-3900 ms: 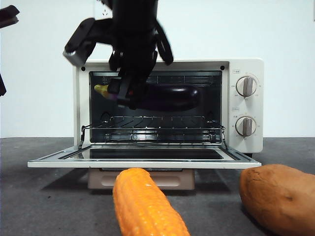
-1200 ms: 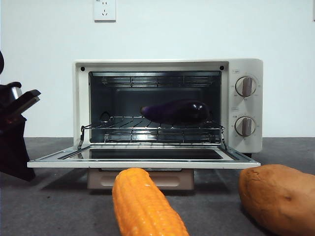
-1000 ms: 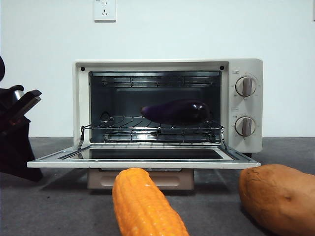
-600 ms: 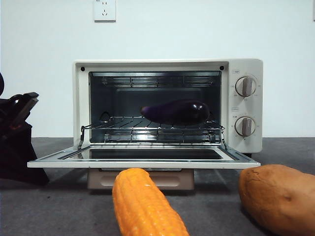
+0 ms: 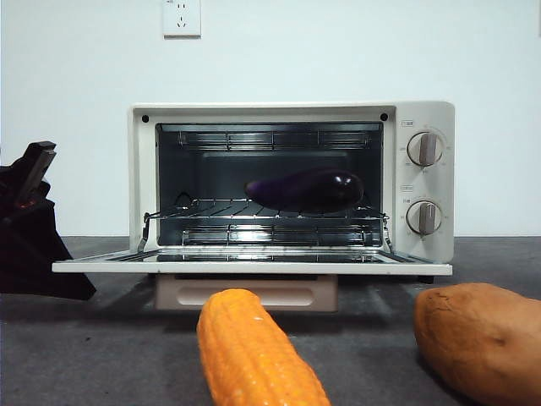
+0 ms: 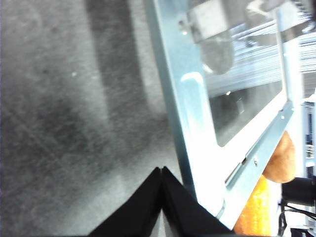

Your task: Take the eggplant from the table,put the eggplant in the oven

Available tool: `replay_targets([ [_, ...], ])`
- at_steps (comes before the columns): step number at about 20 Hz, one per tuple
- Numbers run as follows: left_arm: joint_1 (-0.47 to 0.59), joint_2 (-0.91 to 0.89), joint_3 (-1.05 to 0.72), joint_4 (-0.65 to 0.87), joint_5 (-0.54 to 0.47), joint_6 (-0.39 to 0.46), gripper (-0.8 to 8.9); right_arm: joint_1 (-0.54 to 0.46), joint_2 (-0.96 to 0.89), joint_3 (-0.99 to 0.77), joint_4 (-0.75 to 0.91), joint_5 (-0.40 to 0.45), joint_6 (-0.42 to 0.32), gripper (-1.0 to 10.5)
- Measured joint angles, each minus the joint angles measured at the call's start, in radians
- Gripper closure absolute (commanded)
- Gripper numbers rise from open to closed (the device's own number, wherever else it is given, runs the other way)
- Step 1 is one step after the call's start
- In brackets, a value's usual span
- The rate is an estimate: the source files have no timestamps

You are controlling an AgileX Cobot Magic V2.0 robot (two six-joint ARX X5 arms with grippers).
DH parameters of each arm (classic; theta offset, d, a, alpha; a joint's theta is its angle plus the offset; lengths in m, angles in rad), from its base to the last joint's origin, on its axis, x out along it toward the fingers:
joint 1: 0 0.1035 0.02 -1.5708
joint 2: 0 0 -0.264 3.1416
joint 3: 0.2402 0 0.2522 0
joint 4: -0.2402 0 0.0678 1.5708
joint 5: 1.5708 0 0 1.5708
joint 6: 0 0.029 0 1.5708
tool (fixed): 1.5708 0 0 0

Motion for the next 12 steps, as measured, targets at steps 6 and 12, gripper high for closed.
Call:
replay_targets([
  [6, 0.019, 0.011, 0.016, -0.013, 0.035, -0.004, 8.08, 0.0, 0.0, 0.0, -0.084, 0.0, 0.061, 9.4],
  [12, 0.05, 0.021, 0.119, -0.12, 0.145, -0.009, 8.08, 0.0, 0.0, 0.0, -0.178, -0.001, 0.142, 9.4],
])
